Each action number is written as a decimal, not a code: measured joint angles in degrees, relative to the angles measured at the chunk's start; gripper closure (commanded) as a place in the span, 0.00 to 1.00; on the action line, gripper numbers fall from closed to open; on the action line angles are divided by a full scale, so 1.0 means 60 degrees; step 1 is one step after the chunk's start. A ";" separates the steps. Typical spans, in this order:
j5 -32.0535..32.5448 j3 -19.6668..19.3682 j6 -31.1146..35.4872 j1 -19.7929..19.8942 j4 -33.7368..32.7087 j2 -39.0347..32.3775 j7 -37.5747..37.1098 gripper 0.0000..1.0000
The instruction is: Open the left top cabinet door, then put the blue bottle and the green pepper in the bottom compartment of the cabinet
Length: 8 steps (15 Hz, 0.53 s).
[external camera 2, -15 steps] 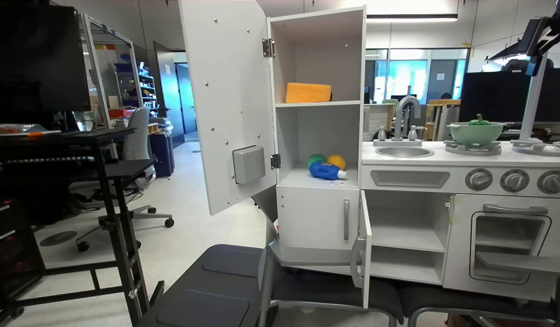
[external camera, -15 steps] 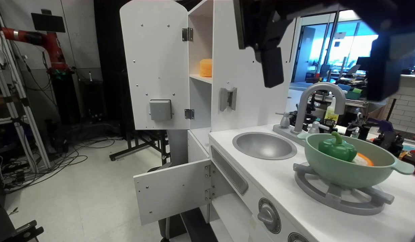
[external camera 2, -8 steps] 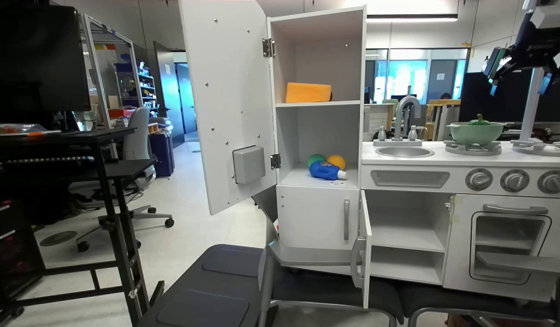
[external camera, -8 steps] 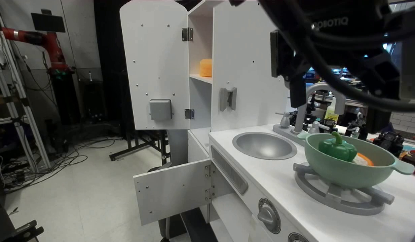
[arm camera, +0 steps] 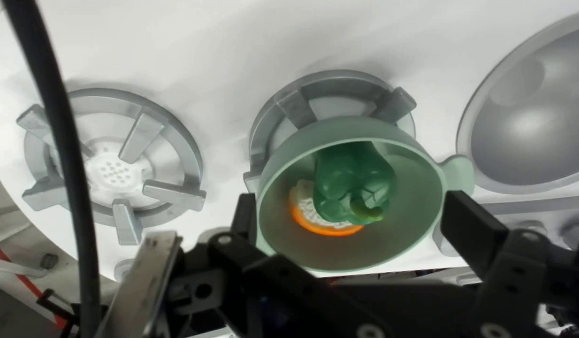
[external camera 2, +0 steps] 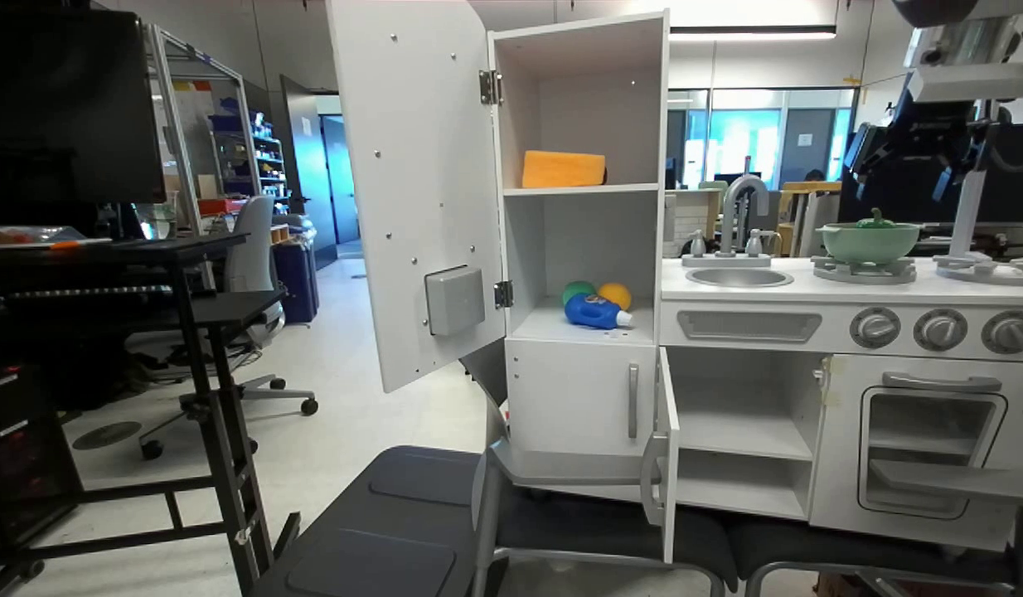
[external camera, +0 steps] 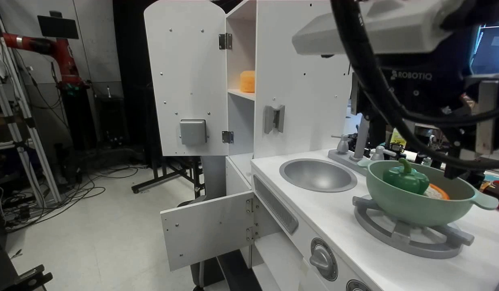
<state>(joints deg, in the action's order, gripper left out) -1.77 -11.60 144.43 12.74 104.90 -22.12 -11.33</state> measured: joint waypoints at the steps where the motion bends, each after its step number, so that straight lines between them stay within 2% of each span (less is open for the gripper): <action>1: -0.0055 0.0004 -0.0001 0.0016 -0.0227 -0.0240 0.0024 0.00; 8: -0.0165 0.0030 -0.0090 0.0062 -0.1505 -0.1517 0.0050 0.00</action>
<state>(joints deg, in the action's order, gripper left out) -2.75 -11.42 143.89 13.11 95.87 -31.22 -11.03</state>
